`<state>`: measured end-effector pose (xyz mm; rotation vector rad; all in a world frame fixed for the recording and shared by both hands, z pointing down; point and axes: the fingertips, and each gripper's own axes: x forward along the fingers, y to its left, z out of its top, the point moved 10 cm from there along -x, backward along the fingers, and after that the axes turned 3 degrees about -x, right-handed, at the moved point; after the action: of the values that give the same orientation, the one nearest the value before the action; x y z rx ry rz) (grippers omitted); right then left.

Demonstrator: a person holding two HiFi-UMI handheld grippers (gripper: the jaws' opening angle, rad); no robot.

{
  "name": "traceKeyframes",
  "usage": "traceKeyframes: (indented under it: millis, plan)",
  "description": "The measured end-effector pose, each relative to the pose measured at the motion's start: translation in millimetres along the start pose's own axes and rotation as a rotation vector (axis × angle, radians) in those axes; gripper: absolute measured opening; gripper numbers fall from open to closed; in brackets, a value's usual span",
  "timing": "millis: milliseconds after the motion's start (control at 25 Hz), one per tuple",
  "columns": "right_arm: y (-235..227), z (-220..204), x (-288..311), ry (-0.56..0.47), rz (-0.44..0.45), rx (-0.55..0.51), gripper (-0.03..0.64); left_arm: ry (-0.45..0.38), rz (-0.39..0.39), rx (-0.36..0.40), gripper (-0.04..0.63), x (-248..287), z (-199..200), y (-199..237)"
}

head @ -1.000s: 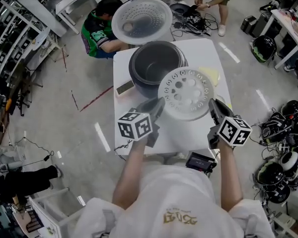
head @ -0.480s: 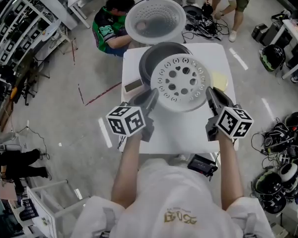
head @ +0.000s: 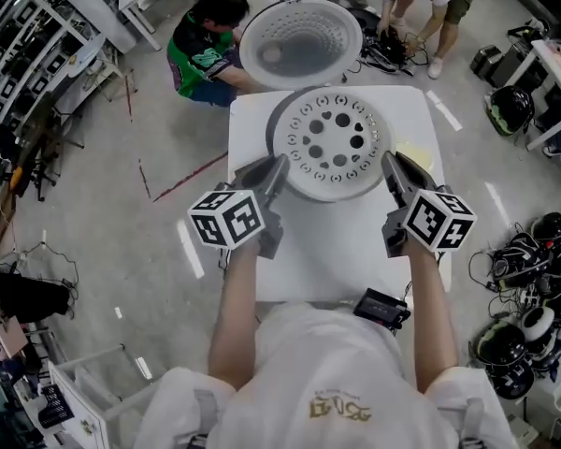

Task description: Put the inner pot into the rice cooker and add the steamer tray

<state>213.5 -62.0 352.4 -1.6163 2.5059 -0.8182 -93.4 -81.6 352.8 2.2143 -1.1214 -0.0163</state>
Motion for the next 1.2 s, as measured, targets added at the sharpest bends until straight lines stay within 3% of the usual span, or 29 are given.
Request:
traceKeyframes:
  millis: [560, 1040, 1200]
  plan:
    - [3, 0, 75, 0.04, -0.052, -0.003, 0.049, 0.032, -0.004, -0.027, 0.057, 33, 28, 66]
    - [-8, -11, 97, 0.098, -0.108, -0.02, 0.055, 0.111, 0.008, 0.014, 0.067, 55, 25, 86]
    - [-13, -13, 97, 0.095, -0.129, -0.052, 0.058, 0.128, 0.03, 0.063, 0.075, 61, 20, 84]
